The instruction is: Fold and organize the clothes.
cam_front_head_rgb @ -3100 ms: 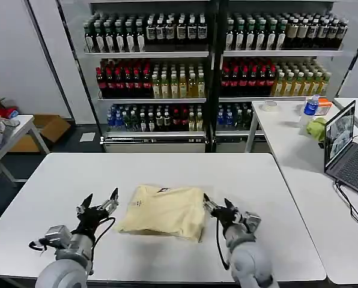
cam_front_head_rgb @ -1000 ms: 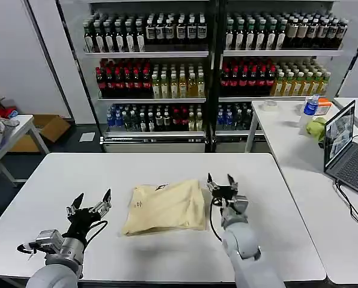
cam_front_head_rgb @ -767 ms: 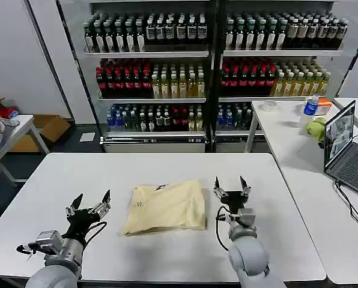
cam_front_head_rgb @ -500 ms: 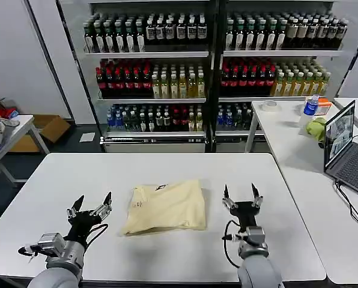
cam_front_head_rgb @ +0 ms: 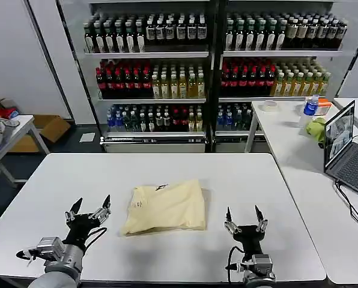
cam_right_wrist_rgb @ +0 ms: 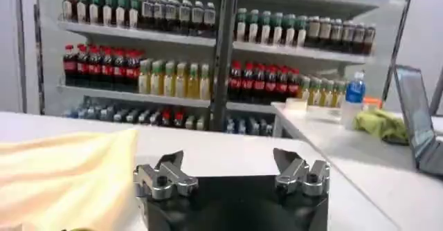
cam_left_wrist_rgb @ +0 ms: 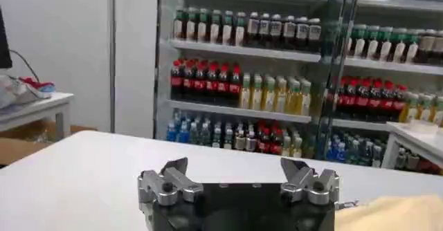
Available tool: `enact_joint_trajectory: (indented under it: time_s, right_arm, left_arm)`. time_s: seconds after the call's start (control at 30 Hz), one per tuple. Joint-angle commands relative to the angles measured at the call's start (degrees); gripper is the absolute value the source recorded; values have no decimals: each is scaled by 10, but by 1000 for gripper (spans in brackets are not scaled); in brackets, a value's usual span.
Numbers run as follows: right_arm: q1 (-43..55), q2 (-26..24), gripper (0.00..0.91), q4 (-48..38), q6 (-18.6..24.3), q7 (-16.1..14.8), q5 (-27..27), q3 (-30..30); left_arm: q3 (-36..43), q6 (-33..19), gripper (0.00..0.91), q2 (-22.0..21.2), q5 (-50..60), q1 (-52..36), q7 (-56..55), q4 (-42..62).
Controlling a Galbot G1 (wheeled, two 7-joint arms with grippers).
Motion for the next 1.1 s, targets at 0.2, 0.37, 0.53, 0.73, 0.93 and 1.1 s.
enact_joint_trajectory:
  time_s: [0.2,0.37,0.53,0.73,0.93,1.1]
  right_arm:
    - [-31,16,907,25,-14,-1,-9,-15]
    - [-44,24,907,33,16,5,-18,-12]
    - [-45,19,907,39,34,3,-21,-4]
    - [-46,13,907,45,33,-1,-25,1]
    - [-43,6,907,47,35,-2,-21,4]
    - [-37,1,907,45,35,0,-15,6]
  left_arm:
    - [-6,-5,907,0,4,15,2,-8]
    - [-7,-8,907,-1,6,21,3,-12]
    - [-5,-8,907,0,8,19,4,-14]
    - [-4,-8,907,3,9,18,6,-16]
    - [-4,-8,907,6,11,17,10,-15]
    - [-4,-8,907,7,12,15,12,-13]
